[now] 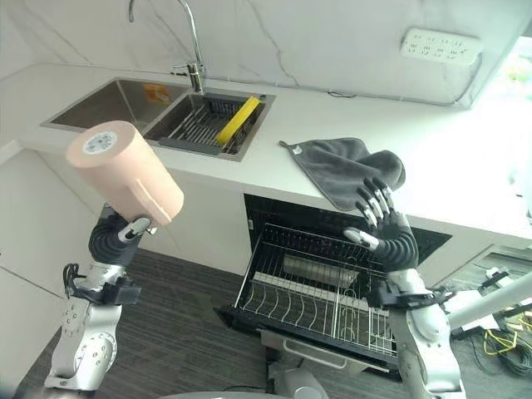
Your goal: Place the dishes in the dishwasher.
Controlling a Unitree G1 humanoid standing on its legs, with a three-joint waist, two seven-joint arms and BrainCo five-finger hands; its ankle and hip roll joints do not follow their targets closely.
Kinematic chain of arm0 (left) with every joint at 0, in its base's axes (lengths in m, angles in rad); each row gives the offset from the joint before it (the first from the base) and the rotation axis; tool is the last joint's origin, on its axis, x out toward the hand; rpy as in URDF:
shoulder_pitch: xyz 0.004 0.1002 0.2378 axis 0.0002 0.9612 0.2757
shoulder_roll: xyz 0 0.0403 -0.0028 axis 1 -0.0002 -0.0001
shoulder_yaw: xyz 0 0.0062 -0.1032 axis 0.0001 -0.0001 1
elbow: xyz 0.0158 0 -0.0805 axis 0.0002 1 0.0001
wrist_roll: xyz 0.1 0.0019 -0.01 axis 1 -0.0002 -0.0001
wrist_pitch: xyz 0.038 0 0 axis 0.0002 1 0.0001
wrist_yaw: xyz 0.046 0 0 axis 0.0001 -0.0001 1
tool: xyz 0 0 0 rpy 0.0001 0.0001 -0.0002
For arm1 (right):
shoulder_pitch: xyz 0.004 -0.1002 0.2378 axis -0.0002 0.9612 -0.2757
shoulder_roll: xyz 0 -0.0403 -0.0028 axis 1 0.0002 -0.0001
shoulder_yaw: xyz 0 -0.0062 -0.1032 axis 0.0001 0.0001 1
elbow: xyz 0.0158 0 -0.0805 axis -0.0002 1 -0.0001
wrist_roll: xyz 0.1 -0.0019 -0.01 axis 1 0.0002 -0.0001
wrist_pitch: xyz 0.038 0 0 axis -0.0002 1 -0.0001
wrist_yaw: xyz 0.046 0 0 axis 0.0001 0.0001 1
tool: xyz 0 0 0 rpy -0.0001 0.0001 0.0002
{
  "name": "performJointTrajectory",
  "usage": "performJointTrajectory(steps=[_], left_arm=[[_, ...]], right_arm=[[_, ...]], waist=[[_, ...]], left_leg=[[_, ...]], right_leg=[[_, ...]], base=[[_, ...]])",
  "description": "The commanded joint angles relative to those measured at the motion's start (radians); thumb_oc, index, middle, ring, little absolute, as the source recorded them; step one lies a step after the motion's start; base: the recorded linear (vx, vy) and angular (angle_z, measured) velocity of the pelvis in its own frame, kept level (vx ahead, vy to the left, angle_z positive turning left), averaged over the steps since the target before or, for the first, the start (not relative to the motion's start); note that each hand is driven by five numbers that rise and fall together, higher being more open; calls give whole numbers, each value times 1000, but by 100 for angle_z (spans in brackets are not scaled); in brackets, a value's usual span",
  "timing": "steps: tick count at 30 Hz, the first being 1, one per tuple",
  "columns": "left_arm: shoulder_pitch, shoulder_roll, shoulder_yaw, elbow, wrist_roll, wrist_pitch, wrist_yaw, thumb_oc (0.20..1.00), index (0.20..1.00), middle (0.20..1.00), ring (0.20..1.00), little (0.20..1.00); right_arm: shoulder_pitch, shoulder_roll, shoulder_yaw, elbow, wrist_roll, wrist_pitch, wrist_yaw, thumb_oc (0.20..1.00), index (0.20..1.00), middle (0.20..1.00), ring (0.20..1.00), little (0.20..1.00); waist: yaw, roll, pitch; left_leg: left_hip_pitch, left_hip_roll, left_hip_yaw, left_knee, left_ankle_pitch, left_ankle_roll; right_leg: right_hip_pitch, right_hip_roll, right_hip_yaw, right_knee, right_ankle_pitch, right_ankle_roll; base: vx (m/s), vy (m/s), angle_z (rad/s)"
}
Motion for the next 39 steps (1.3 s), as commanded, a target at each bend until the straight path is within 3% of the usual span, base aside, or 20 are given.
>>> performJointTrajectory(steps=[1,5,9,14,17,29,32,34,35,39], left_arm=[[-40,49,34,-61,5,-64,-1,200,200,200,200,200],[-17,51,44,-61,-1,-75,-24,200,200,200,200,200],[-8,38,34,-63,1,-83,-22,200,200,200,200,200],[7,39,52,-64,-1,-114,-26,200,200,200,200,200],[-10,35,60,-59,4,-115,-34,200,200,200,200,200],[19,25,73,-70,15,-79,-65,200,200,200,200,200],[16,33,77,-72,20,-104,-38,200,200,200,200,200],[-4,39,65,-79,33,-107,-13,200,200,200,200,200],[-20,43,52,-75,47,-108,9,200,200,200,200,200],[-48,52,52,-74,58,-110,17,200,200,200,200,200]], right_arm=[[21,6,-45,-80,-6,-55,-19,1000,1000,1000,1000,1000],[52,3,-78,-84,19,-64,-14,1000,1000,1000,1000,1000],[63,-3,-96,-75,25,-74,-6,1000,1000,1000,1000,1000],[26,-16,-88,-72,17,-79,-20,1000,1000,1000,1000,1000],[23,0,-96,-83,5,-70,-19,1000,1000,1000,1000,1000],[82,43,-108,-113,2,-43,22,1000,1000,1000,1000,1000],[83,51,-92,-112,11,-45,81,1000,1000,1000,1000,1000],[65,47,-70,-105,11,-57,70,1000,1000,1000,1000,1000],[41,50,-41,-103,-2,-50,57,1000,1000,1000,1000,1000],[8,53,-23,-100,-21,-45,52,1000,1000,1000,1000,1000]], waist=[[-44,29,-11],[-66,41,-17],[-68,43,-13],[-49,47,4],[-61,57,10],[-58,26,25],[-38,21,28],[-20,21,27],[-8,12,26],[-2,-8,31]], left_leg=[[110,-9,10,-319,179,28],[127,8,31,-259,166,-2],[53,17,-11,-88,215,-33],[56,-11,-88,-225,173,-4],[93,-8,-83,-306,187,6],[92,-56,-101,-319,170,53],[80,-48,-63,-318,179,59],[69,-35,-44,-311,182,55],[67,-17,-20,-293,173,43],[65,38,0,-256,155,17]], right_leg=[[100,-121,-47,49,-174,280],[104,-101,-37,48,-185,256],[128,-83,-16,24,-188,227],[117,-88,39,45,-191,250],[77,-96,32,80,-191,269],[8,-140,83,109,-138,318],[24,-189,43,153,-146,315],[62,-247,24,151,-154,314],[86,-297,5,118,-126,328],[91,-329,9,97,-116,352]], base=[[58,-228,-50],[12,-206,-19],[-37,-94,-11],[-22,86,-9],[-47,187,-62],[1,209,-16],[-108,30,-52],[-128,-215,-53],[-77,-354,-43],[-51,-407,-24]])
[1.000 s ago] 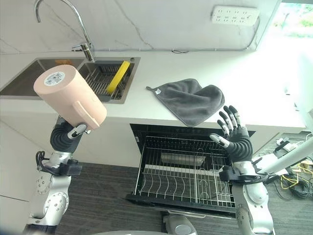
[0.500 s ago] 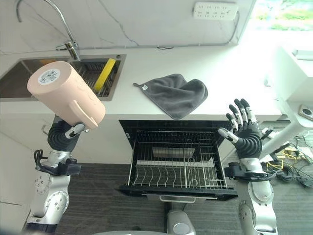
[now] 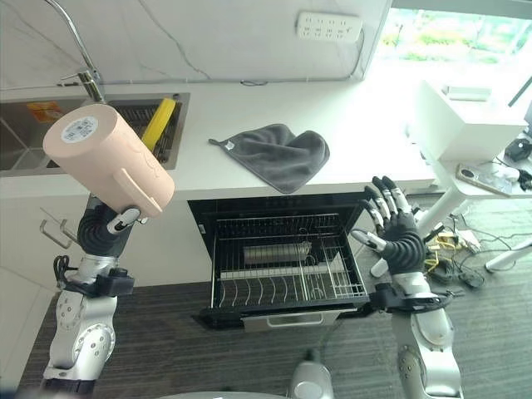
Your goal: Place the dishes in the dishwasher.
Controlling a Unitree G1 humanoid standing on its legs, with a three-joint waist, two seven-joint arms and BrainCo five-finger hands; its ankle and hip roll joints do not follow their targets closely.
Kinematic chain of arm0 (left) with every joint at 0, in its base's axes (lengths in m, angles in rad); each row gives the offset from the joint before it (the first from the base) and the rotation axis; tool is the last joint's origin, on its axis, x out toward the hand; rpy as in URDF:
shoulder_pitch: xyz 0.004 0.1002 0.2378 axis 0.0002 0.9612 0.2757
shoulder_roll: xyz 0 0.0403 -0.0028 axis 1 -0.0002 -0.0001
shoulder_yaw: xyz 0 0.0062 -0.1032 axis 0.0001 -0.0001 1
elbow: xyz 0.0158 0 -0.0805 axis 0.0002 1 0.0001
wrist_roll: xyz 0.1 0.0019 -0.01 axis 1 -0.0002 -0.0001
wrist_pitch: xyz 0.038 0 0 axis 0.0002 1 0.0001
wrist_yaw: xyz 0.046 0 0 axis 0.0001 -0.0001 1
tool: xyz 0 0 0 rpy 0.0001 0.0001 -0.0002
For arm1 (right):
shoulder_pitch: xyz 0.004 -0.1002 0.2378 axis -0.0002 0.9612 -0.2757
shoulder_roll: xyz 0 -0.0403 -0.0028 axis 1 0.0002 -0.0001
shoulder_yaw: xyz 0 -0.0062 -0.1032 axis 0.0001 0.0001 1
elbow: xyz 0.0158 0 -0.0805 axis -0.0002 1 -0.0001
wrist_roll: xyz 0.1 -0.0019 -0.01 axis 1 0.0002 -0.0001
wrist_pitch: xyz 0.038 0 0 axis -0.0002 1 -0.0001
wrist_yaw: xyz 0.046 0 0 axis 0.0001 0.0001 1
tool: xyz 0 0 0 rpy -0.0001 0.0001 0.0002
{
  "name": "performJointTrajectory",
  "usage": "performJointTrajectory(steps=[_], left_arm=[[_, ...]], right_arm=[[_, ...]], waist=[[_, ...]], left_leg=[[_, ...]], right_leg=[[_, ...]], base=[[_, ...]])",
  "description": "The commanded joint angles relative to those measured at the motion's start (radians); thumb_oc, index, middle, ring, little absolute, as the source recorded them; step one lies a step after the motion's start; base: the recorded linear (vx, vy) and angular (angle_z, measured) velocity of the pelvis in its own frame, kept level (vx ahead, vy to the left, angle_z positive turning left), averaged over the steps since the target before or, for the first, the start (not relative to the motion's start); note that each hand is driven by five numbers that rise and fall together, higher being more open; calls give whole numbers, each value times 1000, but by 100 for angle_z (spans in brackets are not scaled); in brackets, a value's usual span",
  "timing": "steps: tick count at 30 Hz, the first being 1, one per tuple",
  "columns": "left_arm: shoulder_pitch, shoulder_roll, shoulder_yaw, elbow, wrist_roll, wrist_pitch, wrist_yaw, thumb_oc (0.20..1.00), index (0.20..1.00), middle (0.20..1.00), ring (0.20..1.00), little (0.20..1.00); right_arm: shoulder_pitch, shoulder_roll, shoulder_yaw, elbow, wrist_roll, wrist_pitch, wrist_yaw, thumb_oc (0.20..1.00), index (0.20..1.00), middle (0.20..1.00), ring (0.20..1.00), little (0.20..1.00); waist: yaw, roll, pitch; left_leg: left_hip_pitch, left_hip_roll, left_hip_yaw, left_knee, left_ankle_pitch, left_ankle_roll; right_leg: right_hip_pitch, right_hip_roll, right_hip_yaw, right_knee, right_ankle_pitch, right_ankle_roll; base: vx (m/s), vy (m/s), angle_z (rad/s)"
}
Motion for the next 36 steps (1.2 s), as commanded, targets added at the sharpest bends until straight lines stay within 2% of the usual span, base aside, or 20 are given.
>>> performJointTrajectory(steps=[1,4,6,7,9,12,14,18,21,23,26,29,30,31,36], left_arm=[[-18,45,36,-88,50,-61,11,200,200,200,200,200],[-12,55,33,-94,42,-70,47,200,200,200,200,200],[-8,58,36,-92,33,-78,46,200,200,200,200,200],[-20,56,25,-80,26,-90,15,200,200,200,200,200],[-23,52,18,-74,17,-90,-3,200,200,200,200,200],[-39,48,-1,-62,22,-105,-41,200,200,200,200,200],[-50,53,-12,-61,48,-117,-12,200,200,200,200,200],[-69,69,-13,-43,121,-107,24,200,200,200,200,200],[-71,87,-17,-34,118,-40,-73,200,200,200,200,200],[-77,94,-25,-32,126,-10,-103,200,200,200,200,200],[-101,124,-42,-3,135,23,-128,200,200,200,200,200],[-119,139,-77,46,126,76,-249,200,200,200,200,200],[-122,145,-87,55,109,97,-288,200,200,200,200,200],[-131,154,-104,65,75,148,-340,200,200,200,200,200],[-160,170,-159,111,-14,247,-450,200,200,200,200,200]], right_arm=[[-6,6,-55,-70,13,-48,-13,1000,1000,1000,1000,1000],[-26,-34,-74,-67,57,-22,-8,1000,1000,1000,1000,1000],[-41,-54,-88,-59,69,-19,8,1000,1000,1000,1000,1000],[-56,-75,-98,-50,64,-24,-7,1000,1000,1000,1000,1000],[-53,-87,-116,-50,69,-20,-23,1000,1000,1000,1000,1000],[-44,-90,-129,-56,69,-41,-51,1000,1000,1000,1000,1000],[-48,-80,-119,-50,51,-55,-40,1000,1000,1000,1000,1000],[-40,-53,-95,-60,16,-46,-18,1000,1000,1000,1000,1000],[-41,-50,-77,-69,48,13,61,1000,1000,1000,1000,1000],[-50,-54,-65,-67,63,46,119,1000,1000,1000,1000,1000],[-89,-101,-62,-48,89,64,143,1000,1000,1000,1000,1000],[-129,-122,-41,-36,145,127,244,1000,1000,1000,1000,1000],[-135,-133,-37,-33,151,135,255,1000,1000,1000,1000,1000],[-150,-153,-29,-17,170,141,273,1000,1000,1000,1000,1000],[-200,-199,-14,26,236,152,324,1000,1000,1000,1000,1000]], waist=[[-19,-13,-13],[-28,-3,-21],[-31,1,-24],[-31,-5,-19],[-30,-7,-17],[-33,6,-9],[-34,18,-10],[-43,31,-27],[-41,30,-34],[-36,30,-36],[-28,25,-40],[-20,22,-51],[-18,22,-54],[-17,22,-61],[-15,24,-77]], left_leg=[[27,49,-74,3,-95,-31],[58,109,-45,-52,-47,-67],[54,147,-25,-59,-18,-92],[28,171,13,-41,8,-112],[5,174,33,-22,17,-116],[-44,190,36,-59,80,-137],[-58,188,-4,-59,73,-138],[-50,181,5,-59,62,-136],[-27,169,24,-59,45,-124],[-22,163,26,-59,38,-120],[-14,156,29,-59,28,-114],[-6,159,32,-59,24,-114],[-5,160,33,-59,24,-115],[-1,163,36,-59,24,-117],[10,169,42,-59,24,-124]], right_leg=[[-29,87,12,19,5,-26],[-17,142,5,-17,-19,-36],[-12,179,-1,-18,-38,-65],[14,206,-19,-45,-42,-89],[36,213,-45,-63,-42,-96],[58,210,-91,-67,-54,-90],[58,200,-94,-65,-59,-87],[65,166,-121,-61,-61,-67],[62,136,-138,-43,-58,-43],[56,124,-145,-30,-58,-34],[56,112,-156,-21,-56,-23],[58,108,-160,-19,-54,-20],[61,108,-161,-21,-54,-20],[67,109,-163,-25,-54,-20],[87,116,-163,-39,-55,-23]], base=[[-78,-552,1],[-80,-408,5],[-121,-391,-9],[-119,-352,-1],[-73,-233,42],[-33,-28,49],[-16,135,38],[31,159,-13],[59,137,-6],[28,76,0],[44,41,-2],[58,6,-1],[49,-4,-2],[40,-6,0],[47,-11,-2]])
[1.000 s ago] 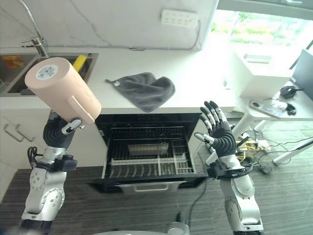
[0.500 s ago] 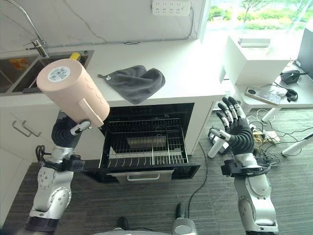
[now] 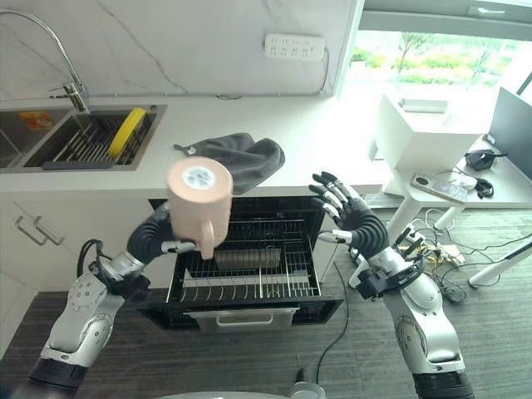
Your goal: Place the dishes in the dishwasher.
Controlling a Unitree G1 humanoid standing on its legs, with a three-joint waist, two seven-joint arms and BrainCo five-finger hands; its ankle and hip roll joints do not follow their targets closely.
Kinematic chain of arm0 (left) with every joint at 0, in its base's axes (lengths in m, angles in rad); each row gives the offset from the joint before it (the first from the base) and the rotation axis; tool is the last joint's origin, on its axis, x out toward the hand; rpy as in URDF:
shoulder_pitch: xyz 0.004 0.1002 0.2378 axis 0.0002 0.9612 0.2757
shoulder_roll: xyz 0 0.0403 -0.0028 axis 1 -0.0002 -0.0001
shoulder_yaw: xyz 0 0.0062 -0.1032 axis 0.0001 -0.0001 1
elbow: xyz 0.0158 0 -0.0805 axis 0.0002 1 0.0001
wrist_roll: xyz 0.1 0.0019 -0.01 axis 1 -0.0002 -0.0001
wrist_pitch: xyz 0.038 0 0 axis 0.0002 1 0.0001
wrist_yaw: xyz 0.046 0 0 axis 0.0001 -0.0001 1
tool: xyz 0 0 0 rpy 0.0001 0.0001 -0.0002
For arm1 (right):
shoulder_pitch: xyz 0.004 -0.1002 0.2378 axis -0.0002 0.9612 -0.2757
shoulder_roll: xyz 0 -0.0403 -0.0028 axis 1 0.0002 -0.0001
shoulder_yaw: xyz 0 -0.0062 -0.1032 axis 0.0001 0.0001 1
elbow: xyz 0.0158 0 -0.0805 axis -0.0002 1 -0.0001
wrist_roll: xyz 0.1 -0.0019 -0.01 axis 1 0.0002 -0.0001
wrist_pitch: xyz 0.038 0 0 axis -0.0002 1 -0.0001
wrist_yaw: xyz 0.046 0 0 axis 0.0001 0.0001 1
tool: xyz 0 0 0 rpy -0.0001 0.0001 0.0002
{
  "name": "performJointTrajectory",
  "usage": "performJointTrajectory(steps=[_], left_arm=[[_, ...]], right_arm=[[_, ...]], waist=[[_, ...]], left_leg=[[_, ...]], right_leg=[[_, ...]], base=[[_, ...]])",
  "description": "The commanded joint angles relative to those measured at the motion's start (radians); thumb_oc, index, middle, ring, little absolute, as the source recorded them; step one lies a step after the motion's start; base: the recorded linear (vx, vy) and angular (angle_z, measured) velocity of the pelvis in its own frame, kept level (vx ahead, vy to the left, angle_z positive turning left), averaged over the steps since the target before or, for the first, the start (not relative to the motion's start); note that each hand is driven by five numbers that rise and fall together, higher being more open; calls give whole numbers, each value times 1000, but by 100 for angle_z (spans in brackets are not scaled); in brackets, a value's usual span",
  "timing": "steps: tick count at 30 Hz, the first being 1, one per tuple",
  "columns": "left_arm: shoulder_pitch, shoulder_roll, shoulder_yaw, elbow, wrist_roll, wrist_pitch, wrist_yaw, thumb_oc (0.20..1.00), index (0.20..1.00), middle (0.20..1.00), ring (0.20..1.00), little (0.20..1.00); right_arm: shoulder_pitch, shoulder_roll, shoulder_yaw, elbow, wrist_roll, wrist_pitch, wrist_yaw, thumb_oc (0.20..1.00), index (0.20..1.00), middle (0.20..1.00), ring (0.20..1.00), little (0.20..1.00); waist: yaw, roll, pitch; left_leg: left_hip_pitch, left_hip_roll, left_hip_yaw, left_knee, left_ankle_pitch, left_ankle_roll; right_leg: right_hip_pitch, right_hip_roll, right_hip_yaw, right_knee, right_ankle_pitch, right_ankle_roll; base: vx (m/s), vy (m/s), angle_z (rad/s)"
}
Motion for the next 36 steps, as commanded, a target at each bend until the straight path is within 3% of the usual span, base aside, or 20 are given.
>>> performJointTrajectory(steps=[1,5,12,17,29,36], left_arm=[[-91,8,-2,7,-120,29,-87,200,200,200,200,200],[-84,-1,-31,35,-147,122,-222,200,200,200,200,200],[-92,-2,-52,66,-178,169,-297,200,200,200,200,200],[-103,-49,-79,81,-194,202,-336,200,200,200,200,200],[-110,-100,-118,89,-164,192,-339,200,200,200,200,200],[-112,-97,-125,89,-151,201,-340,200,200,200,200,200]], right_arm=[[-90,-38,-33,-41,105,-20,51,1000,1000,1000,1000,1000],[-122,-68,-36,-15,130,-6,129,1000,1000,1000,1000,1000],[-158,-86,-9,14,137,-4,189,1000,1000,1000,1000,1000],[-174,-47,45,16,92,-28,213,1000,1000,1000,1000,1000],[-172,64,177,6,3,-27,182,1000,1000,1000,1000,1000],[-182,67,207,6,-20,-25,160,1000,1000,1000,1000,1000]], waist=[[27,30,10],[29,32,-4],[32,32,-16],[36,34,-22],[37,45,-24],[40,46,-23]], left_leg=[[42,55,13,6,-95,-3],[50,55,11,6,-100,-9],[55,52,8,6,-102,-12],[56,52,6,6,-102,-13],[60,56,12,6,-94,-13],[59,58,14,6,-90,-13]], right_leg=[[12,-62,-52,32,-86,76],[30,-55,-46,18,-88,73],[42,-49,-37,5,-90,68],[50,-46,-33,1,-95,62],[59,-42,-24,1,-101,51],[60,-41,-23,1,-102,48]], base=[[34,-8,-2],[23,-8,-6],[6,-2,-2],[1,-1,-1],[2,0,-1],[0,0,0]])
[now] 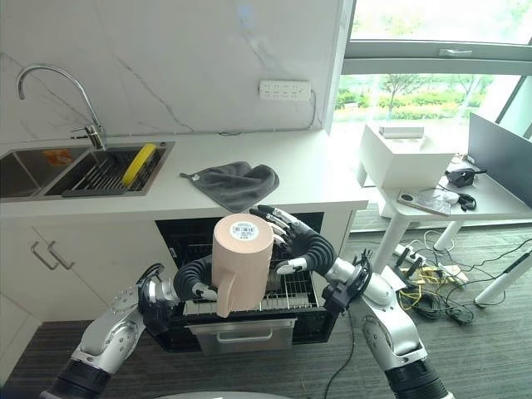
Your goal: Place the dishes in the dishwasher.
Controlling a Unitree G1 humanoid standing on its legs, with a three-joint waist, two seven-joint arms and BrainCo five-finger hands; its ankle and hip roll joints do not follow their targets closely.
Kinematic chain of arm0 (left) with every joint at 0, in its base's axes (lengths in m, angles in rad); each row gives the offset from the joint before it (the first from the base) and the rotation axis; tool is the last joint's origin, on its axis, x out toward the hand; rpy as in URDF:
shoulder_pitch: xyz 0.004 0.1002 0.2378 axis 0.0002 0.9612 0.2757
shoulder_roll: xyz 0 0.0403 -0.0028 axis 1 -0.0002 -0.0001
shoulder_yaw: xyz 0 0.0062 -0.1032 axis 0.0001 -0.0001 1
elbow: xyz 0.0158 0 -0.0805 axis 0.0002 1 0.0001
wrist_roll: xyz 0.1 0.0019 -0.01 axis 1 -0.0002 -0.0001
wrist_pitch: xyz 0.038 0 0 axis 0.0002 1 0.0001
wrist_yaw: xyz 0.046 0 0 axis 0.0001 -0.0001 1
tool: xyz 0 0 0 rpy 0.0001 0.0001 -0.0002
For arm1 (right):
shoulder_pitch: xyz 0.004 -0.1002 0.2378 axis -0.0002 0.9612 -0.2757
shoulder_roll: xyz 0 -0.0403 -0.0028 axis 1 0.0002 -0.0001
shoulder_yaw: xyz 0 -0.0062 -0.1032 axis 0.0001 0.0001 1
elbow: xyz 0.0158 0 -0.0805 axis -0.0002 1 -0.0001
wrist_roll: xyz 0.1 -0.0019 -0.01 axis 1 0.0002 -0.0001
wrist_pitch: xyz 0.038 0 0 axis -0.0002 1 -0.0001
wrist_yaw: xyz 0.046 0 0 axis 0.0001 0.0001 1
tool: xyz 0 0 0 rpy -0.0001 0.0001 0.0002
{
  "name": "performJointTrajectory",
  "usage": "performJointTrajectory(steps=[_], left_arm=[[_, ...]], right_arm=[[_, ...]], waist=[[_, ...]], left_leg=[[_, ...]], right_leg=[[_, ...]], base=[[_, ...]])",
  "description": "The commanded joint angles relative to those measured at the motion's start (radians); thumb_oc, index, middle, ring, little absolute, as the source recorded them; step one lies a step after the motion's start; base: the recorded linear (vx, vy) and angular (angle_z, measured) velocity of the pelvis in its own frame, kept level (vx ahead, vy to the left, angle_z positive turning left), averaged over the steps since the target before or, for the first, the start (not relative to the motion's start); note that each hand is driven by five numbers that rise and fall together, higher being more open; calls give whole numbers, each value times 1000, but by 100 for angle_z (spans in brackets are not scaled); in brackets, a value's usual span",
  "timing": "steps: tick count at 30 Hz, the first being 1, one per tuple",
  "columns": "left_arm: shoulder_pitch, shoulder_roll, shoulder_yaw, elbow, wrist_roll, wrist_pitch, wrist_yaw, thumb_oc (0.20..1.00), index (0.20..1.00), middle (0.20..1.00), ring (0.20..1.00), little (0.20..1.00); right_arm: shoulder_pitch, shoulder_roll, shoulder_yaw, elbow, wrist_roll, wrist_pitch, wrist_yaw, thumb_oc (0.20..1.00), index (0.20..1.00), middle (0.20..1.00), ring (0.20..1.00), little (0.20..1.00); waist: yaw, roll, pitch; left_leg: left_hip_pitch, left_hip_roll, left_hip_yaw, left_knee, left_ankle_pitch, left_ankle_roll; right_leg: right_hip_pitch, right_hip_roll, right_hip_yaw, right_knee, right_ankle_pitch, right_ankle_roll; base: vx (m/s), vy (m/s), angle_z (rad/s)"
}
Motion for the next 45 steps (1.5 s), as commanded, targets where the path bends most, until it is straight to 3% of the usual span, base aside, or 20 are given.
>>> performJointTrajectory(steps=[1,12,45], left_arm=[[-114,-2,-25,6,-31,-30,-14,200,200,200,200,200],[-113,-12,-28,9,-10,-12,-12,200,200,200,200,200],[-123,2,-31,28,56,-41,17,200,200,200,200,200]], right_arm=[[-134,2,-18,-30,-4,-45,-7,1000,1000,1000,1000,1000],[-153,-4,7,-62,-40,-63,7,1000,1000,1000,1000,1000],[-178,-6,63,-130,2,66,113,1000,1000,1000,1000,1000]], waist=[[20,13,62],[26,12,63],[29,6,65]], left_leg=[[41,45,-6,7,-91,-10],[40,48,-3,7,-88,-10],[43,53,4,7,-81,-10]], right_leg=[[59,-56,-47,7,-107,58],[61,-57,-49,7,-107,58],[72,-54,-40,7,-113,54]], base=[[0,0,0],[0,0,0],[0,0,0]])
